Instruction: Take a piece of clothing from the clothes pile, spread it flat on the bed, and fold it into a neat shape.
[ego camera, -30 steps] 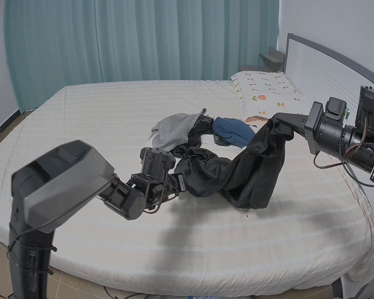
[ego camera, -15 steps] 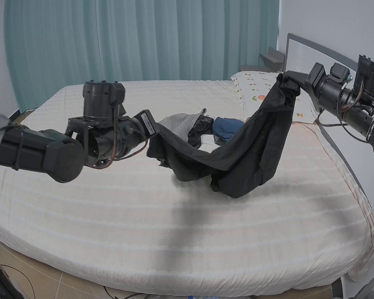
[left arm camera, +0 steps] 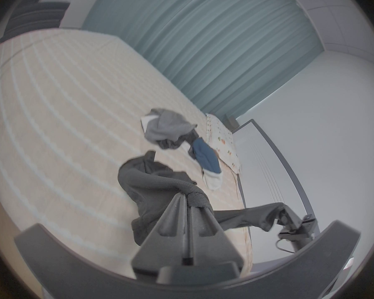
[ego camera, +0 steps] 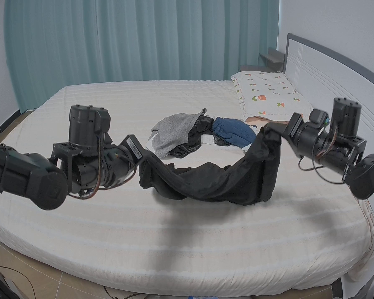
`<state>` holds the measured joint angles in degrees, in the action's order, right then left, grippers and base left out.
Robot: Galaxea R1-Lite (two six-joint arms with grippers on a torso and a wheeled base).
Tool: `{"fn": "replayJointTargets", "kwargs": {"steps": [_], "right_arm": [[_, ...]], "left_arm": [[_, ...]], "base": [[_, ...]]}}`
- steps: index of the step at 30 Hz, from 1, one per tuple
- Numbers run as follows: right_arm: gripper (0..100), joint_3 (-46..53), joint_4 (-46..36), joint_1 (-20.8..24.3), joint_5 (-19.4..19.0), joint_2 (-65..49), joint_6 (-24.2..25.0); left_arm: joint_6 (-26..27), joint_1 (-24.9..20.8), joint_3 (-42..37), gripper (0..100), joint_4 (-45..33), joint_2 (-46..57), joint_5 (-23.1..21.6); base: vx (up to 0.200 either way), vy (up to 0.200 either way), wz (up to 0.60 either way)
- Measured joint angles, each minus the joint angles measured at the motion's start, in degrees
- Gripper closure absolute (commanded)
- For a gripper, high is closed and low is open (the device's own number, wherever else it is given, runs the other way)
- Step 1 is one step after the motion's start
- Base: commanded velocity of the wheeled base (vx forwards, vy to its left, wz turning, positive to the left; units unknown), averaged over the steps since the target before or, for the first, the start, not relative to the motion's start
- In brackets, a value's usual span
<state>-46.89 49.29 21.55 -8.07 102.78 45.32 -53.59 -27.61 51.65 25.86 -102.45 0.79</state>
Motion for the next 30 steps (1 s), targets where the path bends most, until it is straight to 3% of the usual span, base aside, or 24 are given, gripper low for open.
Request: {"fn": "replayJointTargets", "kwargs": {"steps": [9,19,30], "right_arm": [[100,4.66,3.84,3.06,0.33,5.44,3.96],[100,7.62,5.81,3.13,0.46,6.16,4.13],[100,8.44,5.95,3.24,0.55,6.21,4.16]], "left_arm": [[-2.18,-2.38,-5.71,100,6.24,-2.65,-0.79],[-4.4,-3.08,-8.61,100,6.63,-3.5,-0.79],[-4.33,-3.17,-10.14,100,7.36,-3.69,-0.87]], "base": [[0.0,0.0,0.0],[-0.18,0.0,0.0],[0.0,0.0,0.0]]}}
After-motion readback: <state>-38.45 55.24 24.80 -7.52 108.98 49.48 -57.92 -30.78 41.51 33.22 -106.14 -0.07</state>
